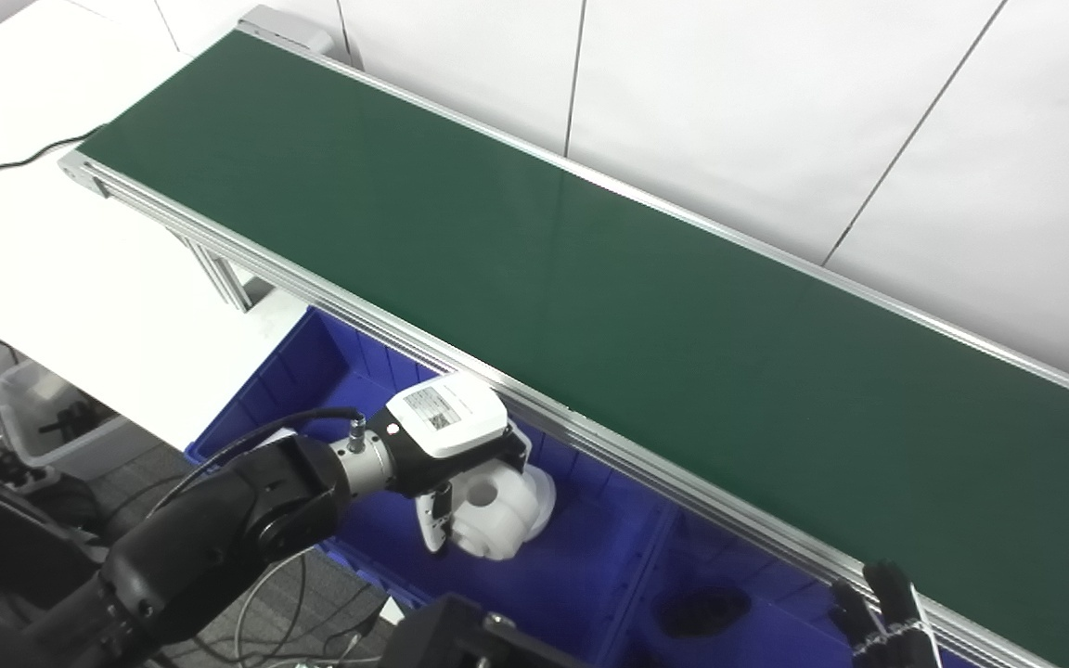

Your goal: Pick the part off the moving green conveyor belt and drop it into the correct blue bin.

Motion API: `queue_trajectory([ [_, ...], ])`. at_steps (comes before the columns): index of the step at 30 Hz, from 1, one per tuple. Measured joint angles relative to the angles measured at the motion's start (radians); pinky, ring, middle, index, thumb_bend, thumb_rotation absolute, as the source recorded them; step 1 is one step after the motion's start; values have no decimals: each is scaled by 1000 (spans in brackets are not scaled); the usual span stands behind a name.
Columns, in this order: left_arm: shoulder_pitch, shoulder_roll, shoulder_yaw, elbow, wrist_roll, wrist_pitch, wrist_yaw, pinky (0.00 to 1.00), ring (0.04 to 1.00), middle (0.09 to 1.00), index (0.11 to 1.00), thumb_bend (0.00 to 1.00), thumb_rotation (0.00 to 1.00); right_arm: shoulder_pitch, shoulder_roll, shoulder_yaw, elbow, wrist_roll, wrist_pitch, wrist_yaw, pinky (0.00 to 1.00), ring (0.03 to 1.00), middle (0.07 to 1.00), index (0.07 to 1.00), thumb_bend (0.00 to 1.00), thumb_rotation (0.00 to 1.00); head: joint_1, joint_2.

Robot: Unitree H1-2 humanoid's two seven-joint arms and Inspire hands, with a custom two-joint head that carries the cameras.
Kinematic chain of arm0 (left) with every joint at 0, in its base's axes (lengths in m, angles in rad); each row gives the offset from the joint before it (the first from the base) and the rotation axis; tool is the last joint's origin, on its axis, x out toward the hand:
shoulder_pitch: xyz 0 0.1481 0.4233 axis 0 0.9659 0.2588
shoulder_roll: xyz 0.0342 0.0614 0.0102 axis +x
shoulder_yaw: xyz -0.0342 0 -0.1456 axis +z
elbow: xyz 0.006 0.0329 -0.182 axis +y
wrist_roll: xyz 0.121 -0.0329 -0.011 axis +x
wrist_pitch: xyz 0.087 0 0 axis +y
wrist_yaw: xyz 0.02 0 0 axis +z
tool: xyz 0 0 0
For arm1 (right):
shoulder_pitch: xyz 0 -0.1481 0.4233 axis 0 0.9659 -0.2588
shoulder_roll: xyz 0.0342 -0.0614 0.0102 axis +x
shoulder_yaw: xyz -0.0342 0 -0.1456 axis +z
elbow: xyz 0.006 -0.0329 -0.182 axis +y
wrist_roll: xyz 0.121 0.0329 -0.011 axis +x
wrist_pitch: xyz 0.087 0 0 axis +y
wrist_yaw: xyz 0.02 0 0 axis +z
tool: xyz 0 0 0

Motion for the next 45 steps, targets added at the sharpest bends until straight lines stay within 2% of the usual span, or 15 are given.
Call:
queue_trajectory([
  [3, 8, 3, 0, -52, 30, 38, -81, 783, 890, 949, 937, 989, 575, 1, 2, 0, -1, -7, 0, -1, 848, 846, 910, 906, 820, 841, 0, 0],
  [6, 13, 7, 2, -92, 35, 58, -143, 844, 935, 995, 992, 1000, 655, 2, 6, 0, -2, -8, 0, -2, 850, 846, 910, 905, 828, 843, -11, 3],
  [16, 31, 33, 27, -115, 4, 36, -143, 795, 862, 978, 1000, 1000, 798, 6, 9, 4, -28, -11, 16, -2, 858, 849, 911, 912, 808, 836, -31, 15],
  [23, 96, -15, 78, -224, -250, -16, -43, 701, 805, 904, 973, 1000, 861, 19, 13, 14, -40, -11, 28, -2, 859, 851, 912, 911, 785, 820, -91, 40],
  [26, 129, -114, 75, -268, -418, -22, 11, 673, 824, 901, 960, 1000, 861, 19, 22, 25, -46, -29, 31, -3, 847, 844, 906, 907, 776, 835, -248, 66],
  [27, 142, -150, 71, -280, -475, -19, 26, 671, 830, 902, 959, 1000, 867, 19, 25, 30, -47, -48, 32, -6, 843, 842, 904, 906, 776, 840, -248, 66],
  [28, 152, -200, 64, -290, -536, -14, 43, 680, 837, 902, 957, 1000, 868, 19, 31, 37, -47, -65, 33, -10, 840, 840, 903, 905, 778, 845, -338, 72],
  [30, 173, -302, 41, -307, -655, 16, 58, 793, 880, 925, 986, 996, 836, 19, 50, 52, -45, -99, 33, -17, 817, 828, 899, 904, 768, 842, -354, 74],
  [31, 182, -345, 33, -312, -725, 47, 62, 882, 933, 969, 996, 982, 852, 16, 60, 61, -40, -111, 33, -20, 799, 818, 894, 899, 768, 836, -488, 75],
  [34, 213, -466, 21, -313, -940, 173, 75, 977, 988, 995, 1000, 947, 879, 12, 94, 80, -13, -153, 33, -36, 795, 816, 894, 897, 775, 835, -574, 74],
  [35, 219, -500, 23, -311, -1018, 221, 77, 991, 996, 998, 1000, 953, 859, 11, 105, 87, -2, -170, 33, -46, 803, 821, 893, 896, 786, 839, -698, 68],
  [36, 224, -520, 30, -306, -1087, 257, 77, 996, 997, 999, 1000, 966, 840, 9, 119, 95, 14, -192, 33, -56, 808, 824, 892, 896, 790, 846, -699, 67],
  [37, 224, -528, 40, -288, -1160, 272, 73, 997, 994, 1000, 1000, 962, 838, 8, 133, 103, 26, -218, 33, -68, 808, 821, 888, 896, 799, 859, -699, 67],
  [39, 209, -501, 74, -191, -1231, 240, 44, 1000, 998, 1000, 1000, 968, 841, 5, 182, 121, 48, -279, 33, -102, 790, 814, 884, 901, 827, 887, -854, 55],
  [45, 161, -308, 141, 83, -1105, 17, 11, 994, 1000, 1000, 1000, 925, 847, -14, 183, 122, 73, -358, 32, -174, 833, 842, 918, 927, 805, 930, -933, 52],
])
